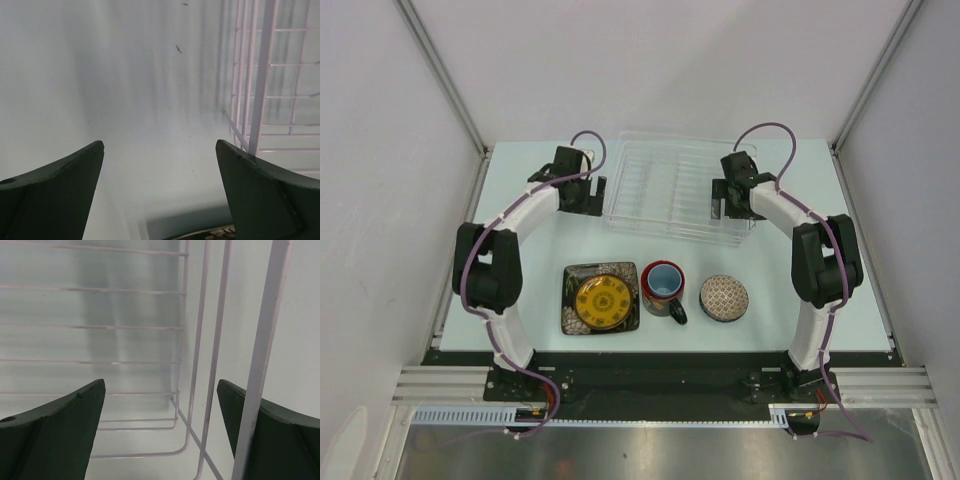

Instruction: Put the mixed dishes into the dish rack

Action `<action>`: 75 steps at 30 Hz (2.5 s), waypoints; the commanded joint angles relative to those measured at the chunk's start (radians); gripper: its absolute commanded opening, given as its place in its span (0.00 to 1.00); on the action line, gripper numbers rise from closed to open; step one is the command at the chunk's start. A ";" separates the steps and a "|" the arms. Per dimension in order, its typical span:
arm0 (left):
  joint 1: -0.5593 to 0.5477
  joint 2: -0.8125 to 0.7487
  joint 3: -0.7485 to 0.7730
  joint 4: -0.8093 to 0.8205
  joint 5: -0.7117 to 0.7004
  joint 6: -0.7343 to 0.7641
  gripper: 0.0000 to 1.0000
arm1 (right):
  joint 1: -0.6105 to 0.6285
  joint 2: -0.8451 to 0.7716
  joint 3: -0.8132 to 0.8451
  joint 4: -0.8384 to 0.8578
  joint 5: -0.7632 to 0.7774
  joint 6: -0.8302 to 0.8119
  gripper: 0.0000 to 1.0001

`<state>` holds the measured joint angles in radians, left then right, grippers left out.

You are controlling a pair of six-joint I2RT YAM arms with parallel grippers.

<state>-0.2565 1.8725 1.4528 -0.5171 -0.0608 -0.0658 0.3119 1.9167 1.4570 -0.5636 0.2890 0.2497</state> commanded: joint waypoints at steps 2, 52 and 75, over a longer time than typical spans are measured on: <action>-0.072 -0.125 -0.086 -0.049 0.159 0.021 1.00 | 0.029 -0.005 0.066 0.065 -0.083 -0.018 1.00; -0.047 -0.125 -0.167 0.123 0.007 0.126 1.00 | -0.083 -0.111 -0.035 0.008 0.013 0.060 1.00; -0.047 -0.262 -0.019 0.020 -0.020 0.103 1.00 | -0.053 -0.364 -0.144 0.025 0.159 0.112 1.00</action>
<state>-0.3073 1.7184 1.3220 -0.4702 -0.0757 0.0513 0.2398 1.6939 1.3056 -0.5617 0.3531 0.3237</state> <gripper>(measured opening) 0.996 0.996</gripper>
